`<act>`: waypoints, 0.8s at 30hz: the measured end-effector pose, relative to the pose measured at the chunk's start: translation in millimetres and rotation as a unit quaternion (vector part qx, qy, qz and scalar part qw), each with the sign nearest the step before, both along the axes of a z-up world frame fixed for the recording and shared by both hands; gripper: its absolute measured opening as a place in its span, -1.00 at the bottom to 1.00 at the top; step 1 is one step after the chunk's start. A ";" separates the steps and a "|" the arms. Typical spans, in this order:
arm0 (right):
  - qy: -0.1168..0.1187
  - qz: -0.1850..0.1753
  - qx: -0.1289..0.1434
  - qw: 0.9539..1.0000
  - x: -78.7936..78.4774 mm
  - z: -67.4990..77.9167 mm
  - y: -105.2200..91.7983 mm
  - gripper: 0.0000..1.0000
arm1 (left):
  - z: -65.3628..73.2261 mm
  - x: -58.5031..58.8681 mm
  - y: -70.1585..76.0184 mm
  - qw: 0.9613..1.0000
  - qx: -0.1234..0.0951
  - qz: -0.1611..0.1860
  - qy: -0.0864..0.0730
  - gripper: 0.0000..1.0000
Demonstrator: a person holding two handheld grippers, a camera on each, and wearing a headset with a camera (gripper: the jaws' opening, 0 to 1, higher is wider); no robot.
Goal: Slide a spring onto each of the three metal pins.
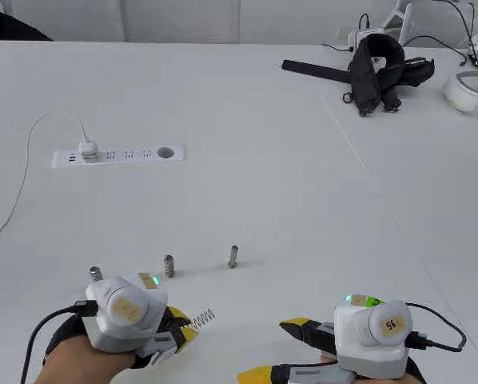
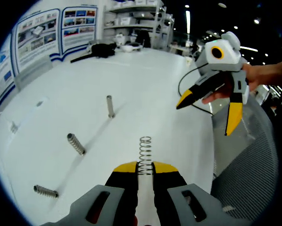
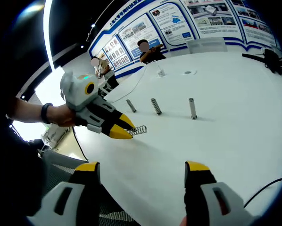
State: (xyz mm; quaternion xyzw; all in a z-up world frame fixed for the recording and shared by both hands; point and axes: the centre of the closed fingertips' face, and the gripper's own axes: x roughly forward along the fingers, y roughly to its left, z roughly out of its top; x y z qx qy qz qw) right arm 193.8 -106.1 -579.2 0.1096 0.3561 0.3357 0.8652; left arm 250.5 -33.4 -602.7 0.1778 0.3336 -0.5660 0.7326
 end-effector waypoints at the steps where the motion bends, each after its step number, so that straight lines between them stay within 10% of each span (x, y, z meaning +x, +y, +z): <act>1: -0.001 0.003 0.002 1.000 0.2 1.0 2.1 0.47 | 2.2 -0.8 1.2 1.000 -0.002 -0.001 -0.004 -0.79; 24: -0.014 0.054 0.068 0.996 12.7 27.7 38.1 0.01 | 42.3 -34.3 6.6 0.999 -0.046 -0.015 -0.025 -0.79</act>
